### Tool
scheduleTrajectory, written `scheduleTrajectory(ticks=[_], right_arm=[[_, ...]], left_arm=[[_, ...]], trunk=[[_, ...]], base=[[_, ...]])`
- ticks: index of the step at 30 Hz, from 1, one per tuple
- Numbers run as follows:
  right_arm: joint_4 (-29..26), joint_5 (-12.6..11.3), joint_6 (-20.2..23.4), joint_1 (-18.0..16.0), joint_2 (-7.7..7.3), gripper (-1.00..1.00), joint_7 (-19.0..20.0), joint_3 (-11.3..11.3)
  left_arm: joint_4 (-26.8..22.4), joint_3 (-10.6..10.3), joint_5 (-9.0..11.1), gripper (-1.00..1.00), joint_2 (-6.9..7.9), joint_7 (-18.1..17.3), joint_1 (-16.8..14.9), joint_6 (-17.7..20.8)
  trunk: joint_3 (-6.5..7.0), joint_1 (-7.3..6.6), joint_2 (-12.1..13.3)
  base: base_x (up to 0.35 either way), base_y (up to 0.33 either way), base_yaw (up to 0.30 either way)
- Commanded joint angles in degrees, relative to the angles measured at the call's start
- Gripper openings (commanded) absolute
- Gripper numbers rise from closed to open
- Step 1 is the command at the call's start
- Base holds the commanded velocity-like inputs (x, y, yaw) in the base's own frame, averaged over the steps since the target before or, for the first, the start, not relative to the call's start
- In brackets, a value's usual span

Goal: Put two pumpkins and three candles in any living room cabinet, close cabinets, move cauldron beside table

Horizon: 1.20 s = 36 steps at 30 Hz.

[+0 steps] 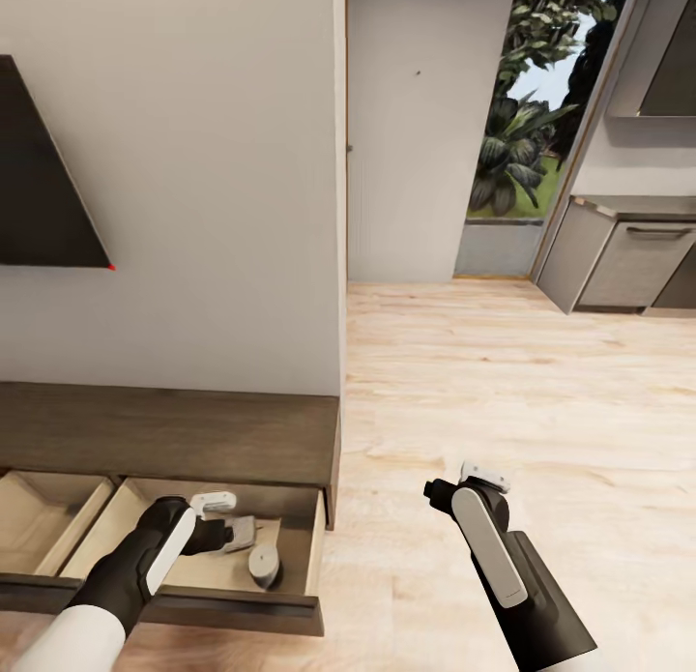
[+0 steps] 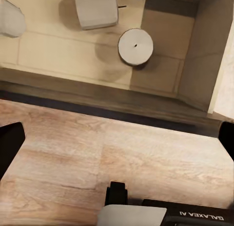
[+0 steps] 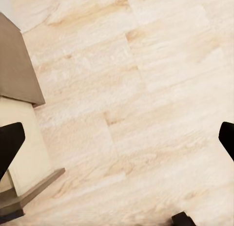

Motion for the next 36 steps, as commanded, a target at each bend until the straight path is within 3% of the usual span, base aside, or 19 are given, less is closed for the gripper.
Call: scheduleTrajectory(ticks=[1,9,16,36], right_arm=[[-0.1,-0.5,0.2,-0.1,0.0,1.0,-0.6,0.0],[-0.1,-0.5,0.2,-0.1,0.0,1.0,-0.6,0.0],[-0.1,-0.5,0.2,-0.1,0.0,1.0,-0.6,0.0],[-0.1,-1.3,0.2,-0.1,-0.13,1.0,-0.6,0.0]], left_arm=[[-0.1,-0.3,0.6,1.0,0.08,0.5,0.0,0.1],[0.0,-0.2,0.6,1.0,0.23,0.5,-0.1,0.1],[0.0,2.0,0.6,1.0,0.21,0.4,0.0,0.1],[0.0,2.2,0.6,1.0,0.2,0.4,0.0,0.1]], trunk=[[-0.06,-0.03,0.0],[-0.06,-0.03,0.0],[-0.06,-0.03,0.0],[-0.06,-0.03,0.0]], base=[[-0.265,0.173,0.0],[-0.206,0.235,0.0],[-0.14,0.29,0.0],[-0.147,0.293,0.0]])
